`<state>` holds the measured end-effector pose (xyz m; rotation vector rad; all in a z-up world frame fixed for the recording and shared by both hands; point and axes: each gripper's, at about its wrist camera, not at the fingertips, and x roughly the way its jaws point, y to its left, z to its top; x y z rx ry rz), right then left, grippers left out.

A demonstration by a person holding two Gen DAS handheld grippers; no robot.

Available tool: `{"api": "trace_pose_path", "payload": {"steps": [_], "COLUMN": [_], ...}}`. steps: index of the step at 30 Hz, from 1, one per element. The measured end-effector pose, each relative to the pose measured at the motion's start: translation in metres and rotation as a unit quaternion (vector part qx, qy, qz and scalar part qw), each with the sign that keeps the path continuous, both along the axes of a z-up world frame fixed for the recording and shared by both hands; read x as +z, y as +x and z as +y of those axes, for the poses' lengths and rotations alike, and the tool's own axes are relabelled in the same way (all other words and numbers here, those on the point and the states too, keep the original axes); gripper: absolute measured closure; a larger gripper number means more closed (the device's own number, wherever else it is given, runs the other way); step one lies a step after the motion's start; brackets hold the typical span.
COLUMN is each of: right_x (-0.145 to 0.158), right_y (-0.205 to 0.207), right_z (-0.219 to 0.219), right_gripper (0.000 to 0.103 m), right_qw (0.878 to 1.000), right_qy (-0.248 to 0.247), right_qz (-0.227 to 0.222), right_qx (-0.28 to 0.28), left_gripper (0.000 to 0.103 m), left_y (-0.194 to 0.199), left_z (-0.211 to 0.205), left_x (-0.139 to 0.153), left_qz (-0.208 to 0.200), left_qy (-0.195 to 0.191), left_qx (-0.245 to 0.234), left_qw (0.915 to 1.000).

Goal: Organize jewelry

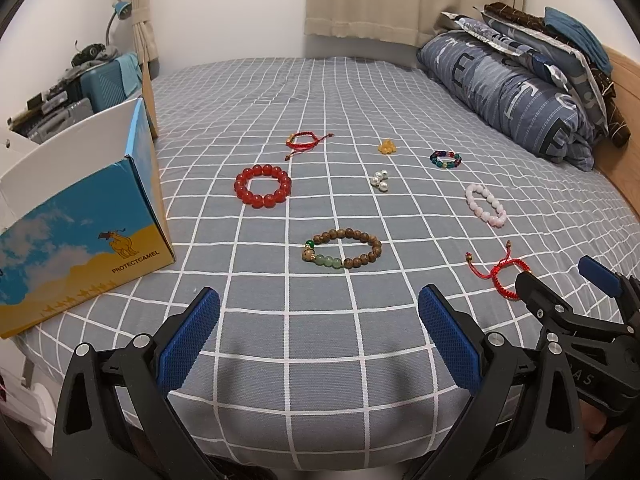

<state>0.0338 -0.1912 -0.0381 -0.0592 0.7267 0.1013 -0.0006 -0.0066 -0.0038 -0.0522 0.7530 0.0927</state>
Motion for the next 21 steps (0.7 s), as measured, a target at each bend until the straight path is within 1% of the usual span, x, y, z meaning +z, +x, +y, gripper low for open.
{"api": "trace_pose_path", "payload": {"steps": [15,18,21], "right_x": [0.002,0.013,0.040], "right_y": [0.000,0.002,0.009], "right_z": [-0.001,-0.002,-0.004], "right_gripper": [0.007,0.007,0.007], "right_qw": [1.000,1.000,1.000], "right_qy": [-0.002,-0.006,-0.005], "right_qz": [-0.001,-0.009,-0.029], "right_qx": [-0.002,-0.004,-0.010], "left_gripper": [0.006,0.006,0.006], "left_y": [0.001,0.005,0.013], "left_z": [0.000,0.001,0.005], "left_x": [0.002,0.016,0.044], "left_qz": [-0.001,-0.003,-0.023], "left_qy": [0.003,0.002,0.003], "left_qx": [0.001,-0.001,0.008], "left_qw": [1.0000,1.0000,0.9997]}}
